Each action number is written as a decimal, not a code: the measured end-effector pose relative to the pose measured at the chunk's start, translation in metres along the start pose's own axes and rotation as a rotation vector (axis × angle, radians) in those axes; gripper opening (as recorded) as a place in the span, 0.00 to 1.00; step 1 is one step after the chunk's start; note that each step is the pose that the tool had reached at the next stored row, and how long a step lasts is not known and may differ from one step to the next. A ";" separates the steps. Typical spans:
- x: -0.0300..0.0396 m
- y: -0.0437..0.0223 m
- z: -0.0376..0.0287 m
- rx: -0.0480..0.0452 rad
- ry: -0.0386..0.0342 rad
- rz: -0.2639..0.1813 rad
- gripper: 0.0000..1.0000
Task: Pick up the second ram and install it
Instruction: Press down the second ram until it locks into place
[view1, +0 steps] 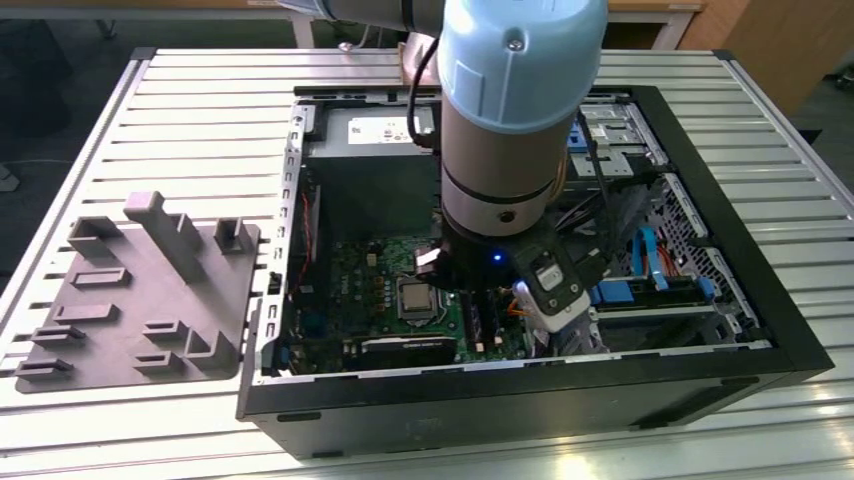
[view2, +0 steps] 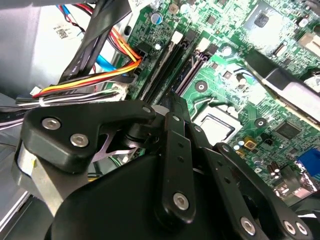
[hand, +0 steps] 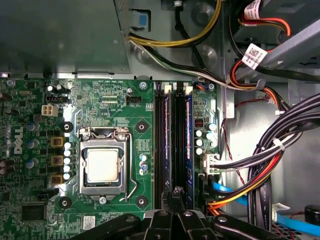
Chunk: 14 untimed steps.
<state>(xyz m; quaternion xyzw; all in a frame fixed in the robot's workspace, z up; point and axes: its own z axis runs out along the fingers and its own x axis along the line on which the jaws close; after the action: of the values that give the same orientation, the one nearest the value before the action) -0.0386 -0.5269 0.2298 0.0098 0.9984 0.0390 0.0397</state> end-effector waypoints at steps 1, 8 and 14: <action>0.0000 -0.0005 0.0002 -0.0002 -0.0001 0.000 0.11; 0.0001 -0.0028 0.0019 -0.0001 0.0000 0.000 0.11; 0.0001 -0.0030 0.0029 -0.0003 -0.0001 0.000 0.11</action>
<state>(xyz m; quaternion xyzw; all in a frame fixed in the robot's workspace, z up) -0.0385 -0.5296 0.2267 0.0098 0.9984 0.0392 0.0398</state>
